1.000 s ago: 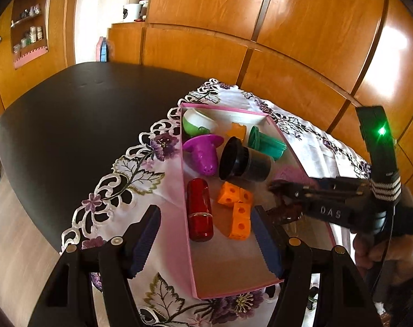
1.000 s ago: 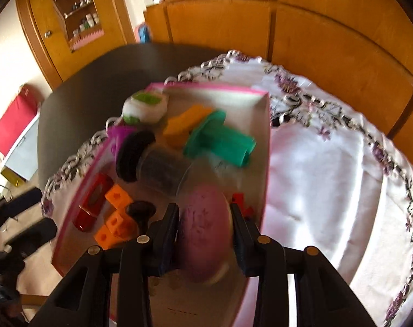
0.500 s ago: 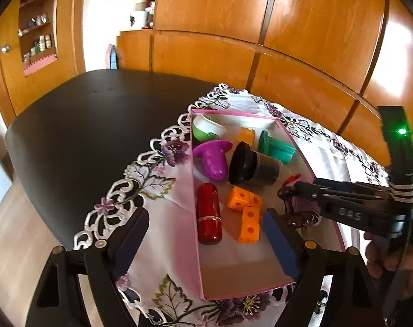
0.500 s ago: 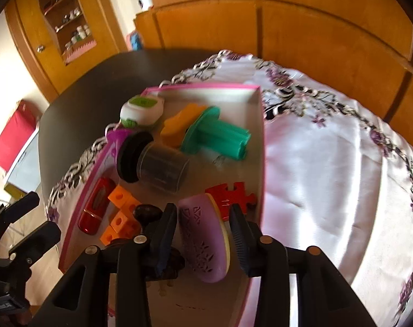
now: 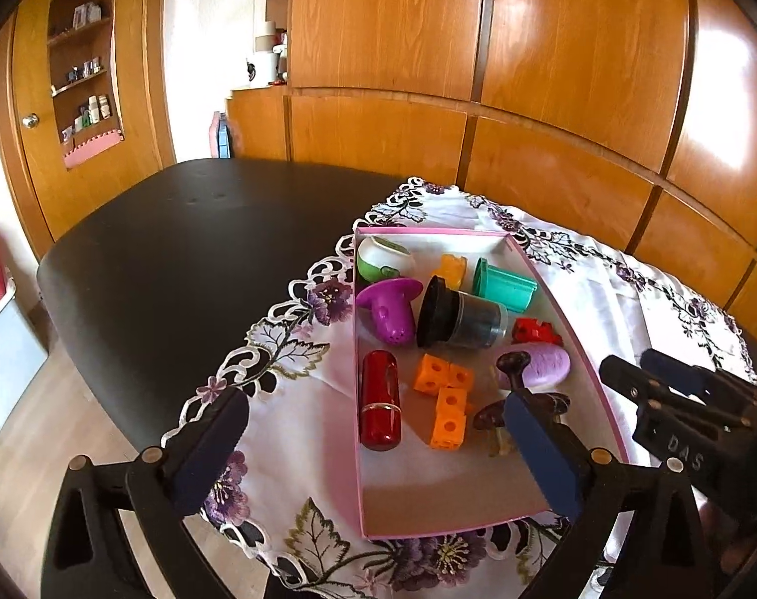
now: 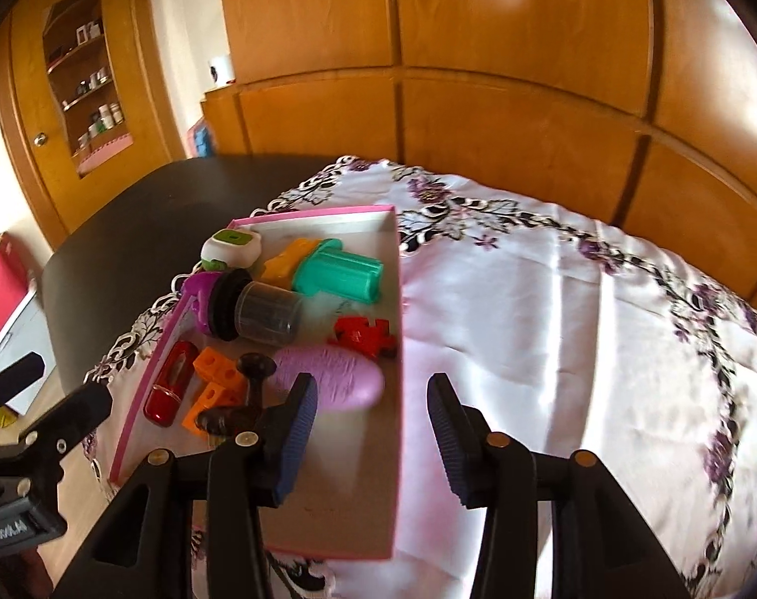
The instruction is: Organize rigid objects
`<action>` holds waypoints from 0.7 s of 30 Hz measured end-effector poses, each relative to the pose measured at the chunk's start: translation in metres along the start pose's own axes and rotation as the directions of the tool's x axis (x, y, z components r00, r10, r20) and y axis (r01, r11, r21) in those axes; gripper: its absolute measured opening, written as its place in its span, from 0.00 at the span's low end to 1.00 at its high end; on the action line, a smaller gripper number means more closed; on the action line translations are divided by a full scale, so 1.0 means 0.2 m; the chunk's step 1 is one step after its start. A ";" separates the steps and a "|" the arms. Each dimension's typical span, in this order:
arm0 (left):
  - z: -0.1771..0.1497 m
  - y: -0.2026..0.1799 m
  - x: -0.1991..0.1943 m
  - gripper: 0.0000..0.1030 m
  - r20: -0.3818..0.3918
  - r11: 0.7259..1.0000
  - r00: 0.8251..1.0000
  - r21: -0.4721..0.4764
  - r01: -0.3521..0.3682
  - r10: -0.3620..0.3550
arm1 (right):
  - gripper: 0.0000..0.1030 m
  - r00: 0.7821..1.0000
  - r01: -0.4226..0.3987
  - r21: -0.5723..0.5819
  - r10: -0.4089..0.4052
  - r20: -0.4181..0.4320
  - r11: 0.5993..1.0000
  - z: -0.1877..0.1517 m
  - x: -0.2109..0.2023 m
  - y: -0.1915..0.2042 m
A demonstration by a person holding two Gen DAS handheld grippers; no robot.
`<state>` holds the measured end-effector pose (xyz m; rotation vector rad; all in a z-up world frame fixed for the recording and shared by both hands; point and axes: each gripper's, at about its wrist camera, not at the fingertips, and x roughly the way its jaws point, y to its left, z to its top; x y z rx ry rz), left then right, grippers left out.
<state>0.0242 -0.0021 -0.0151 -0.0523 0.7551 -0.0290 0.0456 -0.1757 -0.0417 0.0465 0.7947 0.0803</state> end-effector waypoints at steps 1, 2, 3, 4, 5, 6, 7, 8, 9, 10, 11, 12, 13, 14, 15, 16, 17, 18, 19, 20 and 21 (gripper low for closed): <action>-0.01 -0.01 -0.01 1.00 0.003 1.000 1.000 -0.001 0.001 -0.001 | 0.45 1.000 0.009 0.000 -0.009 0.006 1.000 -0.01 -0.01 0.00; -0.01 -0.01 -0.01 1.00 0.005 1.000 1.000 -0.002 0.002 -0.002 | 0.45 1.000 0.020 -0.001 -0.020 0.013 1.000 -0.03 -0.03 0.00; -0.01 -0.02 -0.01 1.00 0.005 1.000 1.000 -0.004 0.001 -0.001 | 0.45 0.999 0.032 -0.004 -0.032 0.016 0.999 -0.04 -0.04 0.01; -0.02 -0.02 -0.02 1.00 0.007 1.000 1.000 -0.009 -0.008 0.008 | 0.45 0.999 0.045 -0.005 -0.044 0.021 0.999 -0.05 -0.05 0.01; -0.02 -0.03 -0.02 1.00 0.009 1.000 1.000 -0.010 -0.019 0.019 | 0.45 0.998 0.053 -0.005 -0.053 0.026 0.999 -0.06 -0.06 0.01; -0.02 -0.04 -0.03 1.00 0.012 0.999 0.999 -0.008 -0.031 0.031 | 0.45 0.998 0.057 -0.003 -0.057 0.030 0.998 -0.06 -0.06 0.01; -0.02 -0.05 -0.04 1.00 0.017 0.999 0.999 -0.004 -0.046 0.046 | 0.45 0.998 0.061 -0.001 -0.061 0.036 0.998 -0.06 -0.07 0.01; -0.02 -0.05 -0.04 1.00 0.020 0.998 0.998 -0.003 -0.055 0.055 | 0.45 0.997 0.060 -0.001 -0.060 0.039 0.998 -0.06 -0.08 0.01; -0.02 -0.06 -0.05 1.00 0.025 0.998 0.998 -0.004 -0.063 0.063 | 0.45 0.997 0.058 -0.002 -0.058 0.042 0.998 -0.06 -0.08 0.01; -0.02 -0.06 -0.05 1.00 0.030 0.998 0.997 -0.005 -0.069 0.069 | 0.45 0.997 0.057 -0.003 -0.057 0.044 0.998 -0.06 -0.09 0.01; -0.02 -0.06 -0.06 1.00 0.034 0.997 0.997 -0.004 -0.072 0.073 | 0.45 0.997 0.057 -0.006 -0.056 0.045 0.998 -0.06 -0.09 0.02; -0.03 -0.06 -0.07 1.00 0.048 0.997 0.996 -0.001 -0.077 0.077 | 0.45 0.997 0.056 -0.009 -0.055 0.046 0.998 -0.06 -0.09 0.02; -0.03 -0.06 -0.08 1.00 0.061 0.996 0.995 0.000 -0.084 0.084 | 0.45 0.997 0.056 -0.013 -0.056 0.047 0.998 -0.06 -0.09 0.03; -0.03 -0.06 -0.09 1.00 0.069 0.996 0.994 -0.003 -0.086 0.086 | 0.45 0.997 0.056 -0.016 -0.055 0.046 0.998 -0.07 -0.09 0.03; -0.03 -0.05 -0.09 1.00 0.073 0.996 0.994 -0.008 -0.084 0.085 | 0.45 0.998 0.054 -0.017 -0.053 0.043 0.998 -0.07 -0.09 0.03; -0.02 -0.05 -0.10 1.00 0.073 0.997 0.994 -0.012 -0.082 0.082 | 0.45 0.998 0.052 -0.017 -0.051 0.041 0.998 -0.07 -0.09 0.04; -0.02 -0.05 -0.10 1.00 0.072 0.997 0.994 -0.014 -0.080 0.081 | 0.45 0.998 0.052 -0.019 -0.052 0.042 0.998 -0.07 -0.09 0.04; -0.02 -0.04 -0.10 1.00 0.070 0.997 0.994 -0.019 -0.078 0.079 | 0.45 0.998 0.052 -0.020 -0.051 0.043 0.998 -0.07 -0.09 0.04; -0.02 -0.04 -0.10 1.00 0.067 0.997 0.995 -0.021 -0.075 0.076 | 0.45 0.998 0.051 -0.021 -0.050 0.044 0.998 -0.08 -0.10 0.04; -0.02 -0.04 -0.10 1.00 0.061 0.997 0.996 -0.022 -0.070 0.071 | 0.45 0.998 0.051 -0.019 -0.050 0.046 0.999 -0.08 -0.10 0.04; -0.02 -0.04 -0.09 1.00 0.056 0.997 0.996 -0.023 -0.069 0.070 | 0.45 0.998 0.050 -0.016 -0.049 0.049 0.999 -0.08 -0.11 0.03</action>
